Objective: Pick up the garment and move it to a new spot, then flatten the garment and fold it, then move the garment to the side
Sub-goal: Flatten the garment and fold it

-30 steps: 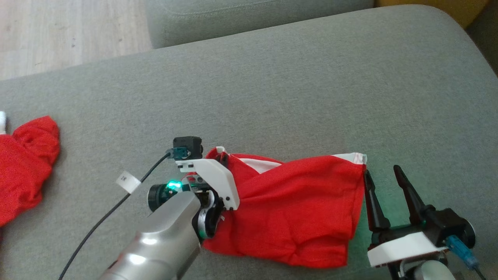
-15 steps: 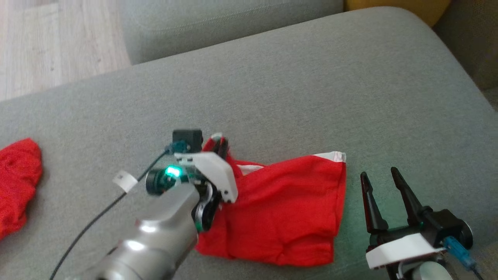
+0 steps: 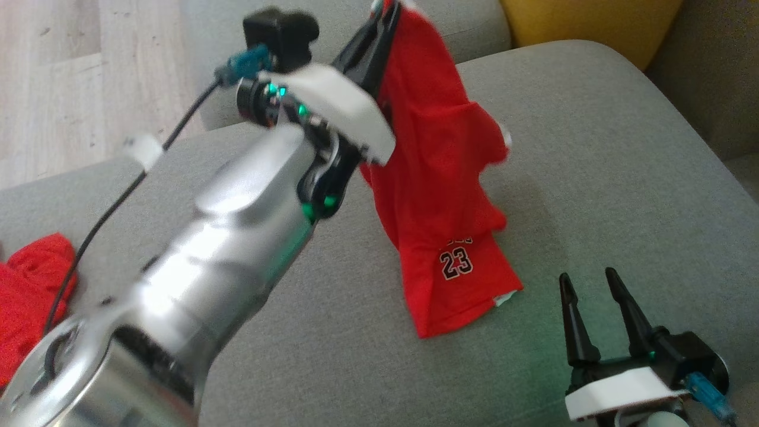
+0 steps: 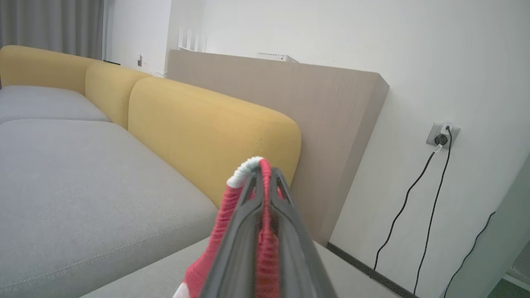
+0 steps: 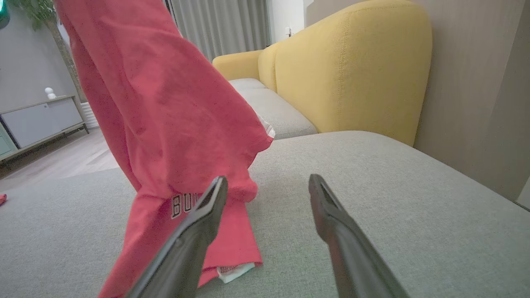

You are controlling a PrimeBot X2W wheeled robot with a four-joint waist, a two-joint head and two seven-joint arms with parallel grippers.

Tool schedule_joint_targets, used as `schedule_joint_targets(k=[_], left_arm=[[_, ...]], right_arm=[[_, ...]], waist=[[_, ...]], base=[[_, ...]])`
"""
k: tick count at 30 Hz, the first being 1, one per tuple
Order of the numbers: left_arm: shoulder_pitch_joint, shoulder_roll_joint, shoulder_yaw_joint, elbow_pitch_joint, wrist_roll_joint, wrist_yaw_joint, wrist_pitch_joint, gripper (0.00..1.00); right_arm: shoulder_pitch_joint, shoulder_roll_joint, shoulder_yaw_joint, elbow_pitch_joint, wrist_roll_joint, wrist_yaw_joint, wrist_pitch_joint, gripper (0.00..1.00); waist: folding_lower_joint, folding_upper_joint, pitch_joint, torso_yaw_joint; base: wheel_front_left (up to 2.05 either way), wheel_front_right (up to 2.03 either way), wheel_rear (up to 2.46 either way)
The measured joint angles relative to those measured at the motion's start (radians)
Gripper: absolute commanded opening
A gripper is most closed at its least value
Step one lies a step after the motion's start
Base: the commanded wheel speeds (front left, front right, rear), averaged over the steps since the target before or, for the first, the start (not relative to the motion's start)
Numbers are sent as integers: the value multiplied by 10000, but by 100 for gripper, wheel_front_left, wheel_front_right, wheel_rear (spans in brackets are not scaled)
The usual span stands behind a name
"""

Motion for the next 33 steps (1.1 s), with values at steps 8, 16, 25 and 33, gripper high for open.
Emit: schedule_joint_targets(k=[8, 16, 25, 33], left_arm=[[4211, 1124, -1411, -1756, 322, 230, -357, 0], [6288, 823, -2102, -1969, 1409, 533, -1022, 0], [6291, 416, -2265, -1574, 2364, 535, -1062, 100], [6289, 324, -1825, -1492, 2702, 573, -1072, 89]], right_arm=[[107, 2, -284, -178, 222, 0, 0, 100], [-31, 4, -364, -209, 165, 0, 0, 100], [-144, 2, -382, -190, 31, 0, 0, 100], [-134, 2, -314, -153, 31, 0, 0, 100]], waist=[[1, 0, 269, 488], [1, 0, 748, 1212], [1, 0, 665, 1502], [1, 0, 551, 1360]], base=[[0, 0, 0], [0, 0, 0], [0, 0, 0], [0, 0, 0]])
